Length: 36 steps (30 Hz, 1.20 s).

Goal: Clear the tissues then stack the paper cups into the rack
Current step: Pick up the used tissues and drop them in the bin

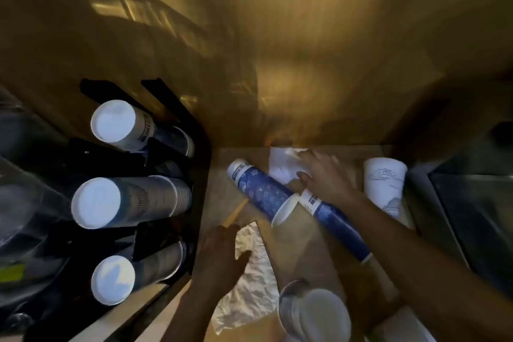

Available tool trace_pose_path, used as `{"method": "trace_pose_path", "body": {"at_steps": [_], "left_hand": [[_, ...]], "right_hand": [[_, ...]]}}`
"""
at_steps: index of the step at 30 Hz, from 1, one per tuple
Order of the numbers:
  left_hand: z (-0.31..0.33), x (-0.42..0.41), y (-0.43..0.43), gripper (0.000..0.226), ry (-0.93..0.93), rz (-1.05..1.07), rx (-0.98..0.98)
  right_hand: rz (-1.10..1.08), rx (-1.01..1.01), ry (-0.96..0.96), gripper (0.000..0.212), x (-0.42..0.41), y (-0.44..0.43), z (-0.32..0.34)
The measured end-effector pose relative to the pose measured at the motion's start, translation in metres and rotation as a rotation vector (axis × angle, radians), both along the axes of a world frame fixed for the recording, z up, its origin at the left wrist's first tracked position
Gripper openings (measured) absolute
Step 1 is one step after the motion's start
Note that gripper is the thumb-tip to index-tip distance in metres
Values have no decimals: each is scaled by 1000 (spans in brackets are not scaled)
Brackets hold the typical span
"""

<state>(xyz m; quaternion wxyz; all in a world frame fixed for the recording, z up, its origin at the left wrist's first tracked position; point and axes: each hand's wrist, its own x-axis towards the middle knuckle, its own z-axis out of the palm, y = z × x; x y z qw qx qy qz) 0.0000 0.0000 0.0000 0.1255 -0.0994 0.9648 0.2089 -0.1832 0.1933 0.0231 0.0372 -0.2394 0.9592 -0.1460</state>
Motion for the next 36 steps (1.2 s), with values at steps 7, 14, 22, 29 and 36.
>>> {"method": "trace_pose_path", "body": {"at_steps": [7, 14, 22, 29, 36], "left_hand": [[-34, 19, 1, 76, -247, -35, -183], [-35, 21, 1, 47, -68, 6, -125], [-21, 23, 8, 26, 3, 65, -89], [3, 27, 7, 5, 157, 312, 157], [36, 27, 12, 17, 279, 481, 346]], "right_hand": [[-21, 164, -125, 47, -29, -22, -33], [-40, 265, -216, 44, -36, -26, -48], [-61, 244, -222, 21, -37, -32, -47], [-167, -127, -180, 15, -33, -19, -23], [-199, -473, -155, 6, -10, -2, 35]]}}
